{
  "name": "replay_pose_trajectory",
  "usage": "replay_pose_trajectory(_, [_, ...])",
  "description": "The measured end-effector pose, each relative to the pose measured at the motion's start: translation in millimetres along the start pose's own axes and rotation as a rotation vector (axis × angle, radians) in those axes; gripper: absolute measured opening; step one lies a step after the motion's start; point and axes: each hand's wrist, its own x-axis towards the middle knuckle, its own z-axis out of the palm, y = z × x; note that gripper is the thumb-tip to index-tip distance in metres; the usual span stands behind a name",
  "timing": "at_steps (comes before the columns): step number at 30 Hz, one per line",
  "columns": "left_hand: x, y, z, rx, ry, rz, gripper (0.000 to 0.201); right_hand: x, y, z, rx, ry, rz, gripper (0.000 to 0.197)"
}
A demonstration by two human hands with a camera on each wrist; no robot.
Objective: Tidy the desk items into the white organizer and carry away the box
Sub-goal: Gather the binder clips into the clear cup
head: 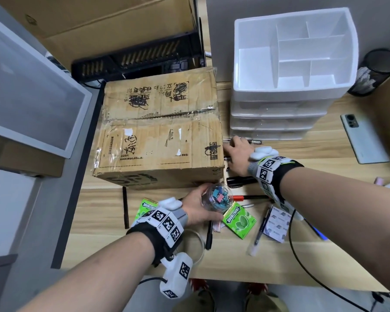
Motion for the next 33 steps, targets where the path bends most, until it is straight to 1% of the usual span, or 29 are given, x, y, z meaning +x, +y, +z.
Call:
replay_pose_trajectory(2, [-1.2, 1.0, 0.2, 0.013, 0.004, 0.0, 0.092, 1.8, -2.7, 2.5, -0.029, 0.009, -0.008, 0.056])
replay_pose_trajectory(7, [-1.7, 0.9, 0.6, 0.047, 0.016, -0.006, 0.091, 3.9, 0.9, -0.8, -0.049, -0.057, -0.053, 0.048])
replay_pose_trajectory(12, [-3.9, 4.6, 1.5, 0.076, 0.033, -0.01, 0.088, 1.6, 14.8, 0.4, -0.009, -0.06, -0.044, 0.022])
replay_pose_trajectory(15, [-6.4, 7.7, 1.3, 0.084, 0.032, -0.006, 0.085, -1.0, 21.5, 2.0, 0.046, -0.059, -0.03, 0.013])
replay_pose_trajectory(17, [-7.5, 10.0, 1.0, 0.091, 0.03, -0.01, 0.082, -1.8, 21.0, 1.5, 0.064, -0.085, -0.004, 0.014])
replay_pose_trajectory(20, [-8.4, 12.6, 0.9, 0.083, 0.036, -0.013, 0.08, -2.5, 20.4, 2.6, 0.051, -0.113, 0.026, 0.02])
replay_pose_trajectory(23, [-9.1, 13.1, 1.8, 0.071, 0.041, -0.009, 0.083, -4.0, 20.5, 6.2, 0.024, -0.105, 0.025, 0.024])
replay_pose_trajectory(26, [-9.1, 12.7, 2.6, 0.051, 0.045, -0.017, 0.086, -3.7, 18.8, 7.5, 0.036, -0.101, 0.053, 0.024])
replay_pose_trajectory(31, [-7.6, 10.1, 4.5, 0.045, 0.054, -0.007, 0.09, -8.3, 20.5, 11.0, 0.047, -0.083, 0.052, 0.022])
replay_pose_trajectory(33, [-7.1, 9.9, 4.1, 0.044, 0.053, 0.001, 0.089, -11.7, 18.2, 9.7, 0.042, -0.081, 0.06, 0.025])
